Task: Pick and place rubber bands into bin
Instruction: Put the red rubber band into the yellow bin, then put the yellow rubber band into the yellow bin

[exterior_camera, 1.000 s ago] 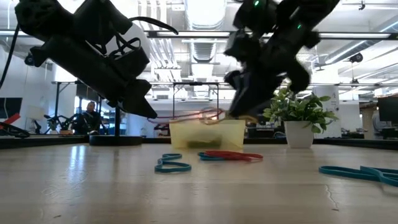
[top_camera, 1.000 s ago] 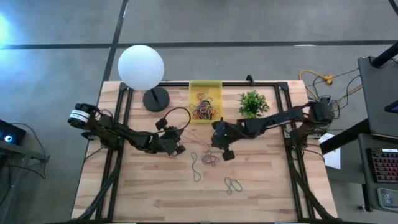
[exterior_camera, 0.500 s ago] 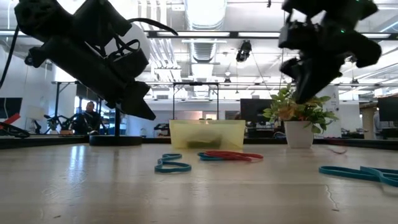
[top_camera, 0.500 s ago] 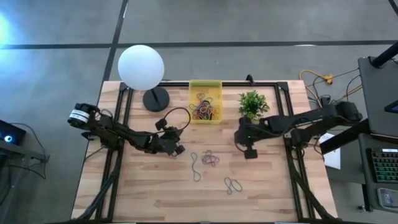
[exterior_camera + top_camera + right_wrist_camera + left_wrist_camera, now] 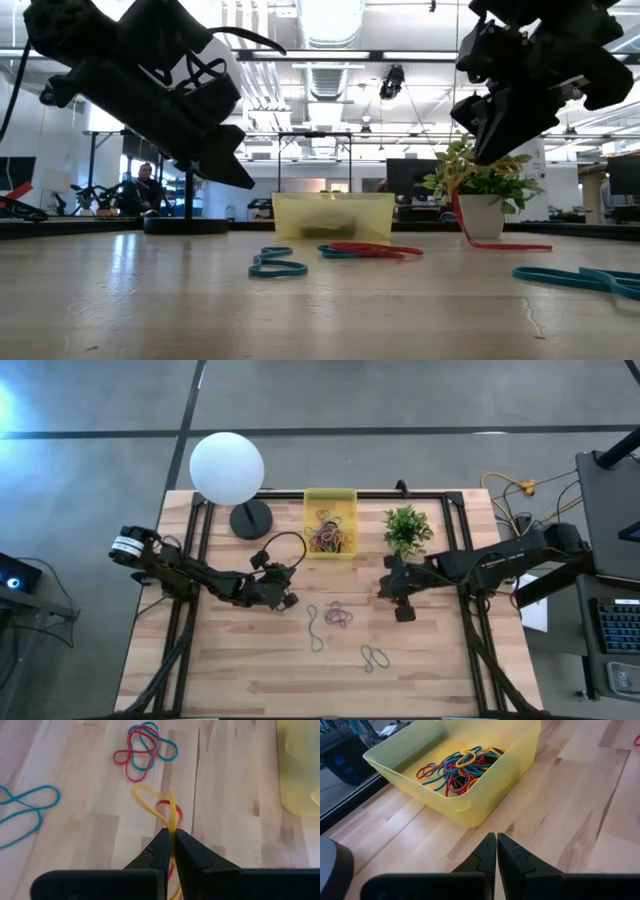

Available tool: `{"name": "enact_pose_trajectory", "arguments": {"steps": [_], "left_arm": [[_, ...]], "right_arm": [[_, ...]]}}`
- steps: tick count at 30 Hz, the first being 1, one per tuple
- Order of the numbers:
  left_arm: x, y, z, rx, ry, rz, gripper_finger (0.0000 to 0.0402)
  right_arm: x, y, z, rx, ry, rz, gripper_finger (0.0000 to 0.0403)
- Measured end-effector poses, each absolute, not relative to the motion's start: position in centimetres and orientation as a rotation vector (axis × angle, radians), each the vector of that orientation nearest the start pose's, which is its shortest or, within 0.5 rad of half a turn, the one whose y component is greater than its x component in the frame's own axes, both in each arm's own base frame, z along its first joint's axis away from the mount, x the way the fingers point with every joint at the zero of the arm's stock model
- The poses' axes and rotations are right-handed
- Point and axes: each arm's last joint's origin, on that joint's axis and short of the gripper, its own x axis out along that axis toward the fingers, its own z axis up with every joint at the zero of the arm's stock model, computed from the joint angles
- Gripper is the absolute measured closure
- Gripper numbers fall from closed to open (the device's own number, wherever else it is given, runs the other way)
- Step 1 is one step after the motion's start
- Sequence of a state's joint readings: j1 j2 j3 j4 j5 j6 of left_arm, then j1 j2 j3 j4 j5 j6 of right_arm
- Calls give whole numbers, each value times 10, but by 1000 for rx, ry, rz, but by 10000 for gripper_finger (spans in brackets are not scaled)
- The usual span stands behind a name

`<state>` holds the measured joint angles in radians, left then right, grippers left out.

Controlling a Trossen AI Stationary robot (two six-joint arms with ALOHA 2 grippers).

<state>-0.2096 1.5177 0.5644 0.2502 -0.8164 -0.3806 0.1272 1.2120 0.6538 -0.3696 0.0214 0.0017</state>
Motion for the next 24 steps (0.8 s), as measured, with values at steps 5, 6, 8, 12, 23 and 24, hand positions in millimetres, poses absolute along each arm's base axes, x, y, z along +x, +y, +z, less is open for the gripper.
{"name": "enact_pose_trajectory", "arguments": {"steps": [5,6,8,12,23,24], "left_arm": [[262,-34,146,-7,496,684,402],[262,-34,146,-7,496,684,402],[262,-34,146,-7,496,684,402],[262,-34,146,-7,496,684,402],[262,-34,146,-6,496,683,402],[262,-34,146,-6,497,683,402]], "right_arm": [[226,28,192,-72,923,108,371],[226,29,192,-71,919,109,364],[229,29,193,-63,893,122,345],[230,29,192,-59,889,125,306],[237,30,167,-75,985,123,273],[239,30,164,-82,986,126,275]]}}
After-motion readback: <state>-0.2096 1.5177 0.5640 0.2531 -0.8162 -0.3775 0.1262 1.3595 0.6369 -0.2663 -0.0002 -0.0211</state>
